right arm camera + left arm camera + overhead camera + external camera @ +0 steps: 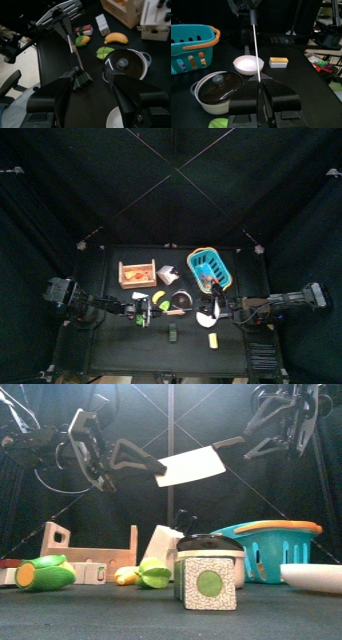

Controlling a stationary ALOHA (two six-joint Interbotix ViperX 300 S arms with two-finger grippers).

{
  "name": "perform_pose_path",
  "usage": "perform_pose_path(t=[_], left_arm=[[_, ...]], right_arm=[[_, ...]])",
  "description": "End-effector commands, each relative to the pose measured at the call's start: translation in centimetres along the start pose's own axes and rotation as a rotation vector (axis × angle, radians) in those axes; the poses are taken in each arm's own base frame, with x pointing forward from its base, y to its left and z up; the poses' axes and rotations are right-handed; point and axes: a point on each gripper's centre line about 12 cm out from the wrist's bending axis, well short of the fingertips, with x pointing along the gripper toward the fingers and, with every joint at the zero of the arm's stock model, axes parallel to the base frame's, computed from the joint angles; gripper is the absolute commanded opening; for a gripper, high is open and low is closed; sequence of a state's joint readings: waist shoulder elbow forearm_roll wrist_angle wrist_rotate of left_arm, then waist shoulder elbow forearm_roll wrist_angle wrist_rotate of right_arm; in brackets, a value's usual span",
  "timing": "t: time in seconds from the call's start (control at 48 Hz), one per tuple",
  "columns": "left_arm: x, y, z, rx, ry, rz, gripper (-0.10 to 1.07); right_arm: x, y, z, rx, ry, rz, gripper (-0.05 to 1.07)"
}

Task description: Regrasp cleaver

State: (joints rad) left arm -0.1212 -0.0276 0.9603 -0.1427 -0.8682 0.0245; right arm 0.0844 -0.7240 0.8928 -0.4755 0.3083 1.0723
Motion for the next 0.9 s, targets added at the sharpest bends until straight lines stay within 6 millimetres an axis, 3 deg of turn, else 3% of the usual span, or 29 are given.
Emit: perform_pose_path(t=[0.0, 0.229, 0.5, 0.625, 0.875], left_arm=[[-0.3, -0.1, 1.0, -0.002, -0.02, -0.005, 0.42], [-0.2, -0.2, 0.9, -0.002, 0.014, -0.009, 0.42], [0.1, -0.2, 0.9, 0.008, 0.018, -0.015, 0.42], [0.2, -0.1, 1.0, 0.013, 0.018, -0.016, 0.42], [0.2, -0.2, 1.0, 0.018, 0.018, -0.022, 0.42]], right_arm=[[-1.2, 1.0, 1.3, 0.081, 0.037, -0.04, 0.88], [-3.5, 1.5, 2.8, 0.337, 0.205, -0.164, 0.88], [-3.7, 0.9, 2.0, 0.506, 0.398, -0.282, 0.87], [-3.4, 1.5, 2.1, 0.415, 0.445, -0.227, 0.87], [-2.5, 1.7, 3.7, 0.026, 0.434, -0.13, 0.87]])
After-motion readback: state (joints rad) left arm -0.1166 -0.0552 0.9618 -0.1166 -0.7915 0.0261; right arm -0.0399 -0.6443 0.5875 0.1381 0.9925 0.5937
